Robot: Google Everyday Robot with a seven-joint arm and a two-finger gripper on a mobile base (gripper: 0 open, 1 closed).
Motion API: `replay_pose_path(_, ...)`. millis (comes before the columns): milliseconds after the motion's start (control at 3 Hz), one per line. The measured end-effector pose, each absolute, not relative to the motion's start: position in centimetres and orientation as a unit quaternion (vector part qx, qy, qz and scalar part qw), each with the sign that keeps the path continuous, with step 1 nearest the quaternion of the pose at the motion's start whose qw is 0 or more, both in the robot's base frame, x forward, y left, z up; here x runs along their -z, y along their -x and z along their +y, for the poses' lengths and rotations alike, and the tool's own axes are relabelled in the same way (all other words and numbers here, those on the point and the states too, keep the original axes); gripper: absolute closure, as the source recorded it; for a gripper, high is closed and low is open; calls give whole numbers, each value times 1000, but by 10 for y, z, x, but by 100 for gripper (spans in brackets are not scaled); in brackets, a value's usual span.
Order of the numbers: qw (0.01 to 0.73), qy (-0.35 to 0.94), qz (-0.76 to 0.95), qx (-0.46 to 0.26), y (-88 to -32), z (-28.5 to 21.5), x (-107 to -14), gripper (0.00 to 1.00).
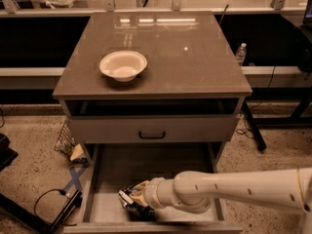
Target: Pick blue chip bag from middle drawer and place on counter
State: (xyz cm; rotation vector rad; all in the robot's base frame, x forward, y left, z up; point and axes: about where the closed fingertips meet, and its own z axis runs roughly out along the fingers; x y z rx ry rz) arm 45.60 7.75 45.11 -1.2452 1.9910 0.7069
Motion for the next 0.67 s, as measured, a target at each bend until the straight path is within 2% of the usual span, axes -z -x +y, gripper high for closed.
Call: replay_pose_path(667, 393, 535, 669, -335, -372, 92, -602, 100)
